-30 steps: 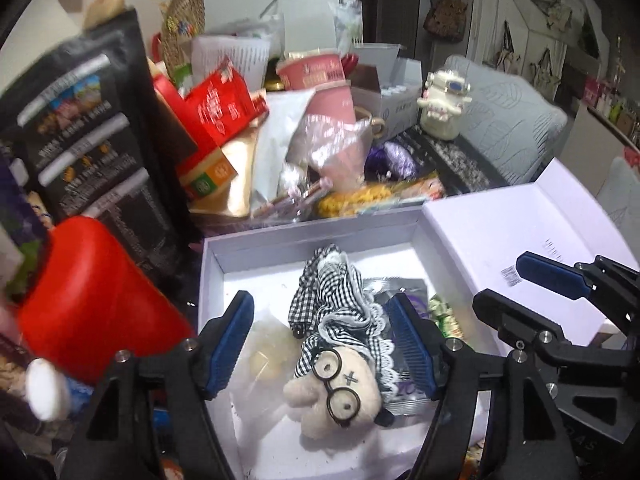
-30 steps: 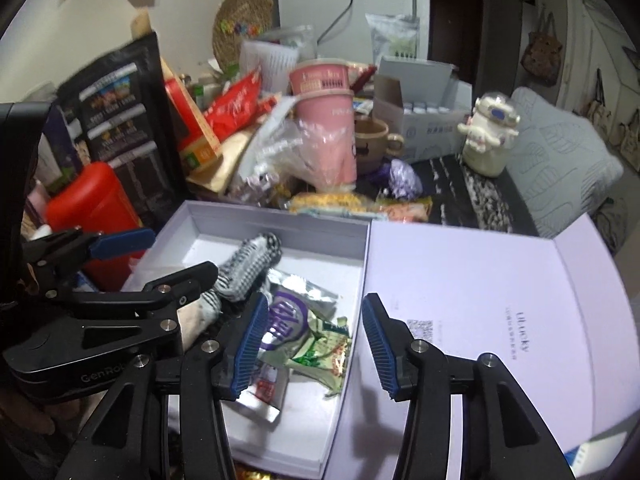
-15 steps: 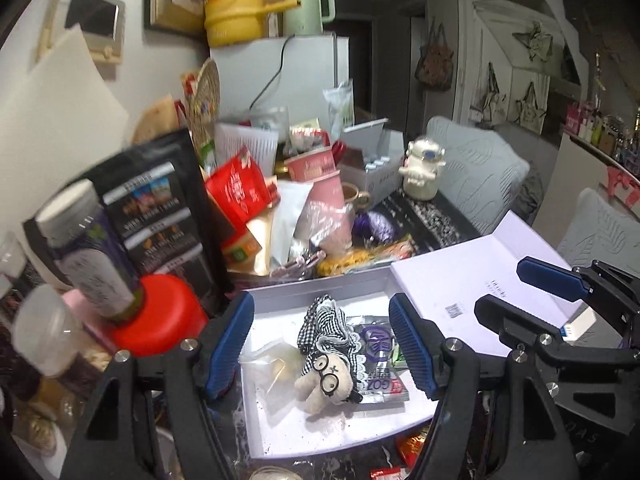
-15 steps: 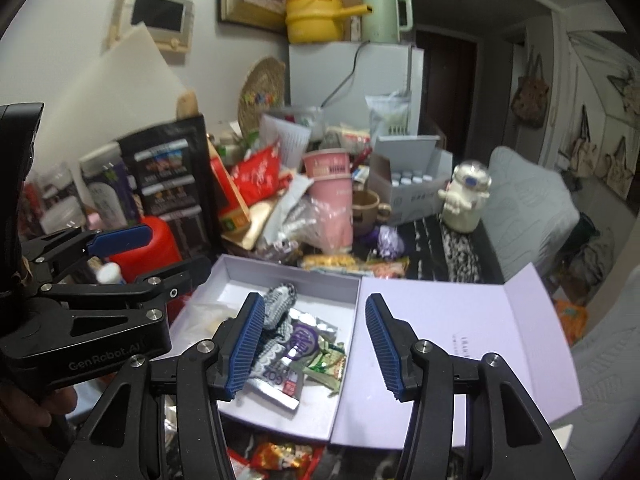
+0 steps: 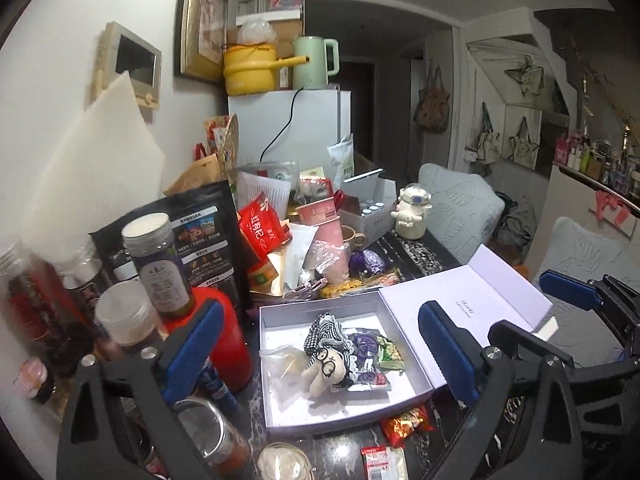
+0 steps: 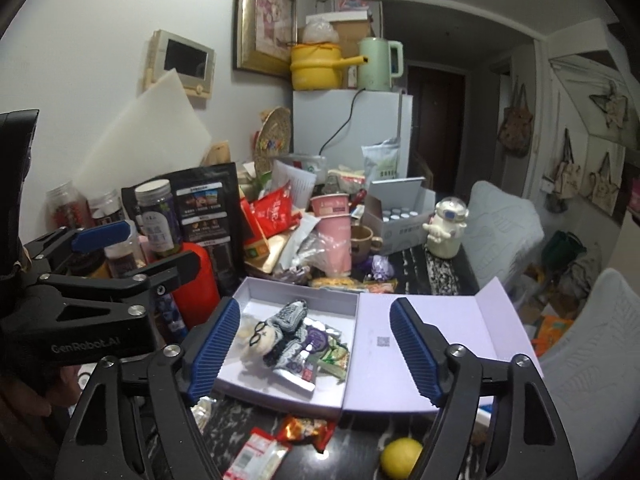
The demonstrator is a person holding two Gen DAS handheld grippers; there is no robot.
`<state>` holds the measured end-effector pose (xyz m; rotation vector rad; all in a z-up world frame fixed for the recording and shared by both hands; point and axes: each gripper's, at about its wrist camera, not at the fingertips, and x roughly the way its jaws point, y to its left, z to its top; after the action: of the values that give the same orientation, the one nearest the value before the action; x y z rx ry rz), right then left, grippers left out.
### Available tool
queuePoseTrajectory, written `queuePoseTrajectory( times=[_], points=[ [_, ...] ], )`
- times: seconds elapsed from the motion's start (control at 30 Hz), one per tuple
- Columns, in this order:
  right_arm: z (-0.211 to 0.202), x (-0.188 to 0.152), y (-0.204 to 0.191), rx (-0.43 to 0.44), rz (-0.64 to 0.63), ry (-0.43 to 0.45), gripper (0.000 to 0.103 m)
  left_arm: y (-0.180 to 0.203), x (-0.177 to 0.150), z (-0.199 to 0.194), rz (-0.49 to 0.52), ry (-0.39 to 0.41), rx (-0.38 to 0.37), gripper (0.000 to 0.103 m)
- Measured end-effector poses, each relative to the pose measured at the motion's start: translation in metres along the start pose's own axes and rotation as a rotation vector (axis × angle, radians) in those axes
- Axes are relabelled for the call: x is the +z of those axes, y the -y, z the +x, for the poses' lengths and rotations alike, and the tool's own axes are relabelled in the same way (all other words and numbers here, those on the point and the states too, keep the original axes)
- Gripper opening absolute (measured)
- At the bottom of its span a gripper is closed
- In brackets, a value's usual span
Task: Organize soft objects
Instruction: 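Withdraw both tools from the box toward the table items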
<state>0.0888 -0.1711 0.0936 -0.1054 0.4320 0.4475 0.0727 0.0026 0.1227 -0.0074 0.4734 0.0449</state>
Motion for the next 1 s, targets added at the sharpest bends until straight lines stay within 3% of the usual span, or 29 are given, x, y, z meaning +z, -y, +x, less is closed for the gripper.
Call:
queuePoseTrajectory(
  times=[0.2,0.5,1.0],
  points=[
    [-0.030,-0.013,-0.013,-0.012,-0.007,0.018,0.087,-0.004,-0.014,-0.025,0.020,-0.003,-0.008,0.099],
    [-0.047,-0.053,-0.036,0.000,0.008,-0.021,0.088,-0.019,-0.057,-0.049,-0.030,-0.041,-0.015,0.099],
    [-0.031,-0.133,-0.059,0.002,0.036,-0.193,0.088,-0.030,-0.137,-0.030,-0.052,-0.201,-0.022,0.099]
  ],
)
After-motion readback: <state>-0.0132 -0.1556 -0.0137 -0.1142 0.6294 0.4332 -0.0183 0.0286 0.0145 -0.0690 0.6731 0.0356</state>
